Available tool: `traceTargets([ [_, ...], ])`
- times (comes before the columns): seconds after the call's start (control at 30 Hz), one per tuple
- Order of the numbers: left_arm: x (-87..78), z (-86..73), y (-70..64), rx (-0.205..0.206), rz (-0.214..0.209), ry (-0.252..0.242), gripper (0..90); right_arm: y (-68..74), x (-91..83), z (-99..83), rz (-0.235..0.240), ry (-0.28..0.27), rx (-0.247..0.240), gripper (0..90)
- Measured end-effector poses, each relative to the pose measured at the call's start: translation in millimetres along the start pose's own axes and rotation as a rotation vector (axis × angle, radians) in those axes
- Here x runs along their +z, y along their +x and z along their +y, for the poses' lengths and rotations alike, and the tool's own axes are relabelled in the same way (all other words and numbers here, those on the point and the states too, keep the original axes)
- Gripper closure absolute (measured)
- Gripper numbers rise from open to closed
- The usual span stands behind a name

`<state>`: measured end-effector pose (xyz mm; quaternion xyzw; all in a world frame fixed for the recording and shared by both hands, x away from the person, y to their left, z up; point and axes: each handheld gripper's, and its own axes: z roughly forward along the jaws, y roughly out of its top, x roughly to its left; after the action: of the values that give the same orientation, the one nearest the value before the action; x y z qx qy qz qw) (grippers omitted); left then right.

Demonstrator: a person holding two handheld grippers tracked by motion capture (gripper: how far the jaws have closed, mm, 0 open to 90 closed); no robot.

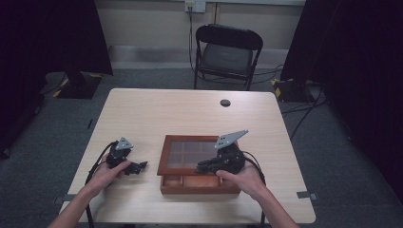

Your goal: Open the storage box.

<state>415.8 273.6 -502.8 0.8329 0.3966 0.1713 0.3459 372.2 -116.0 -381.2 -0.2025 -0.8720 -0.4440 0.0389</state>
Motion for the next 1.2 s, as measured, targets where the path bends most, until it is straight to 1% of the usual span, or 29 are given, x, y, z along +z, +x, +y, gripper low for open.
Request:
traceTargets([
  [0.23, 0.0, 0.0, 0.0, 0.000, 0.000, 0.000, 0.0, -1.3, -4.2, 6.2, 0.000, -0.013, 0.004, 81.7],
  [0.33, 0.0, 0.0, 0.0, 0.000, 0.000, 0.000, 0.0, -2.1, -7.2, 8.7, -0.003, -0.033, 0.008, 81.7],
  [0.5, 0.0, 0.0, 0.0, 0.001, 0.000, 0.000, 0.0, -2.2, -8.0, 10.6, -0.007, -0.030, 0.003, 81.7],
  [0.57, 0.0, 0.0, 0.0, 0.000, 0.000, 0.000, 0.0, -2.8, -9.8, 12.5, -0.009, -0.043, 0.007, 81.7],
  [1.13, 0.0, 0.0, 0.0, 0.000, 0.000, 0.000, 0.0, -5.8, -17.3, 24.4, -0.023, -0.064, 0.011, 81.7],
  [1.2, 0.3, -0.1, -0.5, -0.008, 0.000, -0.005, 0.0, -6.8, -18.3, 26.2, -0.025, -0.069, 0.012, 81.7],
])
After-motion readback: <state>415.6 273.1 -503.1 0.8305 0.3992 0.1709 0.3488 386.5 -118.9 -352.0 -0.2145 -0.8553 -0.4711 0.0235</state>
